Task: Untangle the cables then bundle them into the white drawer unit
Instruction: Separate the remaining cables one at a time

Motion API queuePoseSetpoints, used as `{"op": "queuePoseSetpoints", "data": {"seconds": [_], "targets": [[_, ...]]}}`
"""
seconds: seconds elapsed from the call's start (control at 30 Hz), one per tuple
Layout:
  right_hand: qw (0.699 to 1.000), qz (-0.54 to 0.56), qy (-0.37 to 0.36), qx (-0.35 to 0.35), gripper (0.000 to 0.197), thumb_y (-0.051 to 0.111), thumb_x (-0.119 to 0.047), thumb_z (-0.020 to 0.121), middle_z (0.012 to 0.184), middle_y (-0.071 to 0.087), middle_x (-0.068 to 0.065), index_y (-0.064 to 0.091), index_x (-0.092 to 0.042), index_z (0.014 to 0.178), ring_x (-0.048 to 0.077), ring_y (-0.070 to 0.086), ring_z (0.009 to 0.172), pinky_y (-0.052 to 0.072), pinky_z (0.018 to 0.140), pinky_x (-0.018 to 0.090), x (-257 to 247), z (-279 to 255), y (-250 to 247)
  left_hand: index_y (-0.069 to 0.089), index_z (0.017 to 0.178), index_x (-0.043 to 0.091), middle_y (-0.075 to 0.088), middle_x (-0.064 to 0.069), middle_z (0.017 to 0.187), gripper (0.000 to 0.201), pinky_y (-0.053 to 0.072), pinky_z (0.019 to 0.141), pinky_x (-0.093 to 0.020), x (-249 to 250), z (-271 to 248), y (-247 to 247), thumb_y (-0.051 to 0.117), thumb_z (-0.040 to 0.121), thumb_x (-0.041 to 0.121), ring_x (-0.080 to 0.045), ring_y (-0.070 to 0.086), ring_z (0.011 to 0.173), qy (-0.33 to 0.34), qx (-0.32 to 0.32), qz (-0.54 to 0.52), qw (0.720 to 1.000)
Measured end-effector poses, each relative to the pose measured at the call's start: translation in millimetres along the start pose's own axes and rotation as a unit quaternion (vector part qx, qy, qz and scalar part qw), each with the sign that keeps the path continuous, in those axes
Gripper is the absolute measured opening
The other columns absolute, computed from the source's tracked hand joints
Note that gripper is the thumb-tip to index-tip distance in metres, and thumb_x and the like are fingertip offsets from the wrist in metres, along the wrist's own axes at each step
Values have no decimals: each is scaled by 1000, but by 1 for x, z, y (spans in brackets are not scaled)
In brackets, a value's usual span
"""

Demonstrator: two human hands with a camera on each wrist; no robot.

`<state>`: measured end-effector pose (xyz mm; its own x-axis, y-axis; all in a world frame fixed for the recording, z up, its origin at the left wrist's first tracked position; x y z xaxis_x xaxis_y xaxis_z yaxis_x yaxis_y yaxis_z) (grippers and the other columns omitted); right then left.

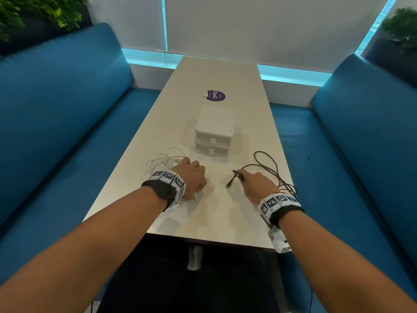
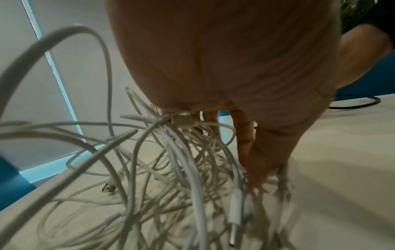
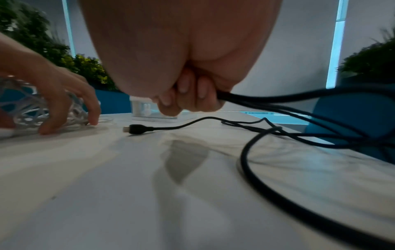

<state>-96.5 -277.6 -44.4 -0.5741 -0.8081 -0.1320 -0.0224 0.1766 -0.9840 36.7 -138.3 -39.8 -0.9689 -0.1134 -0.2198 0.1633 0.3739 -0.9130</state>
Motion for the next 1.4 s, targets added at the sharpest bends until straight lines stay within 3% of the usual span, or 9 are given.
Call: {"op": "queuePoseSetpoints", "data": {"seconds": [0.13,0.3,0.4,0.63,0.8,0.97,1.1,1.3,1.4], "targets": [[996,-12,-37,-76,40,31,-34,105,109,62,9,40,-48,141,30,64,90,56,82,42,-18,-1,16,62,72,28,54,4,108,13,31,99,-42,3,0,-3,73,77,31,-23,46,107,4,32,33,999],[986,-147,57,-58,35,37,-17,100,113,65,7,57,-16,129,27,66,100,48,75,34,4,-5,-3,67,90,29,57,2,117,12,32,102,-46,2,3,-5,55,93,29,-24,47,111,-11,95,-13,995],[976,-159,126,-78,31,39,-15,99,116,68,6,64,-13,117,25,66,104,44,73,32,29,-13,-10,65,104,26,58,2,120,15,29,103,-43,2,8,-16,52,99,30,-22,48,113,-20,133,-58,989],[980,56,190,-22,25,44,-16,95,113,63,14,58,-5,113,33,64,100,49,73,34,27,-10,-18,47,108,19,69,7,93,19,27,101,-36,7,22,-28,46,94,5,-17,60,82,-34,146,-177,973],[963,210,159,-56,32,39,-17,101,122,62,19,59,-3,122,35,60,111,45,83,32,0,3,-9,48,107,19,69,9,93,17,35,96,-36,10,24,-24,41,96,8,-20,62,83,-59,139,-257,954],[922,370,112,-32,24,38,-18,97,87,66,8,62,-18,95,25,66,77,54,78,40,-12,5,2,54,107,17,72,6,93,12,49,91,-42,14,25,-17,45,99,15,-23,66,91,-74,163,-331,927],[929,363,73,-13,29,42,-36,98,95,65,-6,67,-23,96,19,59,87,48,84,37,-20,6,0,55,101,18,72,10,83,14,48,91,-42,20,29,-18,41,100,17,-21,67,90,-73,167,-377,908],[906,422,42,-2,37,50,-44,99,50,49,-9,68,-20,77,8,43,48,36,55,25,-25,4,-3,59,91,19,72,10,77,12,54,79,-42,19,27,-18,49,98,22,-18,67,78,-90,187,-433,877],[909,416,19,-6,34,53,-40,99,55,58,-12,71,-18,82,4,46,50,36,55,23,-26,4,3,61,91,20,72,10,75,12,54,79,-42,17,27,-18,51,96,20,-18,67,78,-99,194,-437,872]]}}
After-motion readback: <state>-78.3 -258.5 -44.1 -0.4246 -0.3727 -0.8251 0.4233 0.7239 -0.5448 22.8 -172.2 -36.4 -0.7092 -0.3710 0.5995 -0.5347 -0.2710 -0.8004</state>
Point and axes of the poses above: each hand's wrist, its own z-axis towards the middle knuckle, its own y-axis out of the palm, x = y × z, the point moved 7 cm from there along z, towards the middle knuckle
